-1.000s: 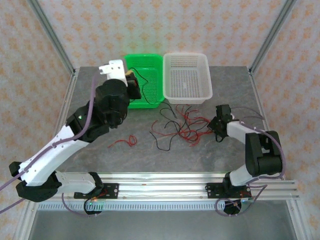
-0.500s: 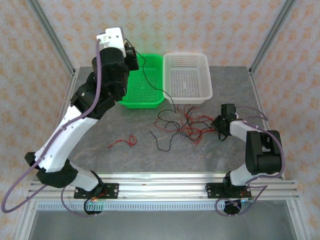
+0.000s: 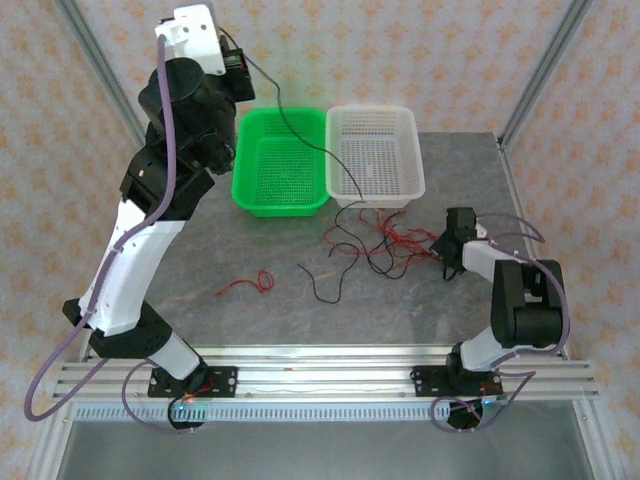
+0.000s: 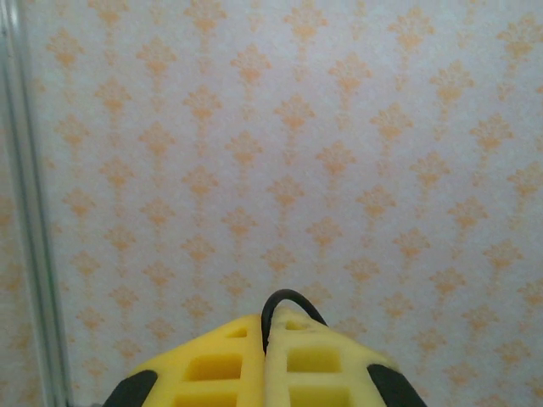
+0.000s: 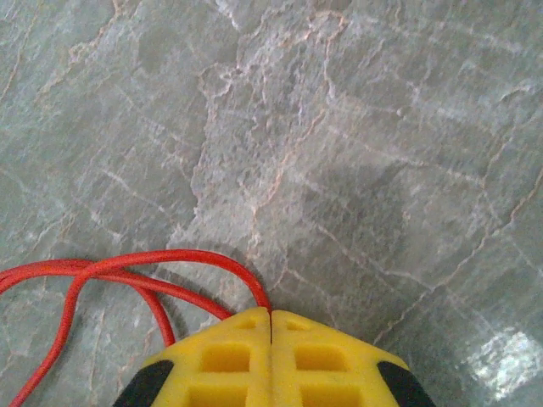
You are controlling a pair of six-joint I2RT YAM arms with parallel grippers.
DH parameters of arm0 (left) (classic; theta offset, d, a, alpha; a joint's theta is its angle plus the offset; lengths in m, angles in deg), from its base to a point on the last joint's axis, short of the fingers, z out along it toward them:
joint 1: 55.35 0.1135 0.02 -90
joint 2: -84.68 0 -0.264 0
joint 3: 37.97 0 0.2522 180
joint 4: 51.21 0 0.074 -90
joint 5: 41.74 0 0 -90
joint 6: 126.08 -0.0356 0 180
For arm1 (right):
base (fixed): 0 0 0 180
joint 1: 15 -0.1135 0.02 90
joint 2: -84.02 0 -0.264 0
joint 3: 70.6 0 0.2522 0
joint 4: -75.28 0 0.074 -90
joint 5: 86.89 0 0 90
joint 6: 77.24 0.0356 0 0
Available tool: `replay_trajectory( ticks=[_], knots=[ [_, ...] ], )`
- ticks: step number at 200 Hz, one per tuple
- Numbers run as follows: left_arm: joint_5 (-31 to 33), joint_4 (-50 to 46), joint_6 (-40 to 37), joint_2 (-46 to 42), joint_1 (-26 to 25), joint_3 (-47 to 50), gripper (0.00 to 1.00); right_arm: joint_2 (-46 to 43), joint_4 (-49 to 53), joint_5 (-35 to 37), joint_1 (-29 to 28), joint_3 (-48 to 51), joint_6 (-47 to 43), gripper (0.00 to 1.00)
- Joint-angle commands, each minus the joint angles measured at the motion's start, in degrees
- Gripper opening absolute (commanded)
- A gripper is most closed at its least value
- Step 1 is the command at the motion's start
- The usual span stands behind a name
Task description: Untangle the cables
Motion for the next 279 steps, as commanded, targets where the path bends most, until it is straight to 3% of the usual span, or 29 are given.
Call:
replay_trajectory(
  ticks=[1,45,94,107,144,156,194,230,279],
  knots=[
    [2.9,3.2,-3.8,-2.0,0.9,1.6,0.0,3.5,3.8,10.0,3.1,-1.0,-1.5,0.0],
    [2.6,3.8,-4.2,-3.3,1.6,3.8,0.0,4.4,4.0,10.7,9.6,-3.0,-3.2,0.0],
    [-2.5,1.5,-0.9,-2.1,1.6,5.1,0.0,-3.5,7.9,-2.4,9.1,-4.7,-6.9,0.0],
    [-4.1,0.7,0.2,-1.9,1.6,5.1,0.0,-8.9,10.6,-4.7,7.8,-5.9,-8.3,0.09],
    [-8.8,-1.9,3.8,-2.1,1.6,5.2,0.0,-25.1,15.6,-9.4,-0.8,-10.5,-12.7,0.58],
    [-10.2,-2.7,5.0,-2.5,1.6,5.4,0.0,-29.1,15.1,-11.6,-4.3,-11.2,-14.2,0.66],
    [-14.0,-3.0,7.5,-4.3,1.6,7.3,0.0,-35.7,5.6,-19.2,-17.6,-8.8,-20.3,0.71],
    [-16.1,-2.9,9.0,-5.7,1.6,8.1,0.0,-33.6,-10.0,-20.1,-30.7,-2.8,-30.3,0.75],
    [-18.3,-3.0,10.3,-6.5,1.6,8.1,0.0,-21.6,-34.7,-17.2,-36.8,2.7,-39.9,0.75]
  ],
)
